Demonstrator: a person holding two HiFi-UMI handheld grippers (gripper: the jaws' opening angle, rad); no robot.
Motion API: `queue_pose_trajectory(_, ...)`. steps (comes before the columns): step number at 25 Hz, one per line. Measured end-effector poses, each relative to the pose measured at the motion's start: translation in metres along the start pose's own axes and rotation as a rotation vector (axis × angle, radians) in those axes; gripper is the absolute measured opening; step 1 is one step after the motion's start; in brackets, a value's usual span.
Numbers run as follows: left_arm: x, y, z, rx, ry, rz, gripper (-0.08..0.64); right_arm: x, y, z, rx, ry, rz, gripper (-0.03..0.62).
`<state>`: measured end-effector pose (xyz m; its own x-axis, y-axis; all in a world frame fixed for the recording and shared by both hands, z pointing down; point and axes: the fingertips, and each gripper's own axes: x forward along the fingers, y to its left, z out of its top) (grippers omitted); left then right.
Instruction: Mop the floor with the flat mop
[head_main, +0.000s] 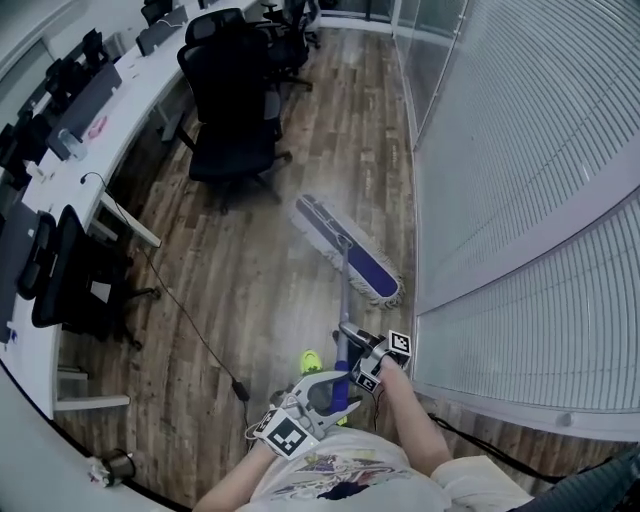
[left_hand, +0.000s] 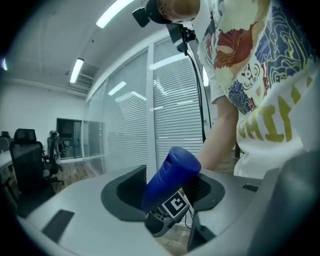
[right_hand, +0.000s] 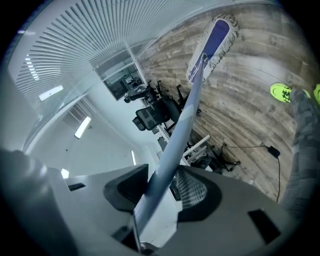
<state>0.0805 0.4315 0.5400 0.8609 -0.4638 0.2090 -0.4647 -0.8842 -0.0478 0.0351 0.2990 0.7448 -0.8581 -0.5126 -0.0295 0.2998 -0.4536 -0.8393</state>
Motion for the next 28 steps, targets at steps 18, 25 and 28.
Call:
queue_pose_trajectory(18, 0.036, 0.214, -0.001, 0.012, -0.039, -0.086, 0.198, 0.154, 0.082, 0.130, -0.021, -0.132, 0.065, 0.176)
queue_pose_trajectory(25, 0.071, 0.285, 0.007, -0.001, -0.040, -0.088, 0.199, 0.196, 0.123, 0.182, -0.019, -0.106, 0.094, 0.176)
queue_pose_trajectory(28, 0.101, 0.331, 0.009, 0.005, -0.057, -0.082, 0.199, 0.221, 0.148, 0.225, -0.011, -0.104, 0.114, 0.176)
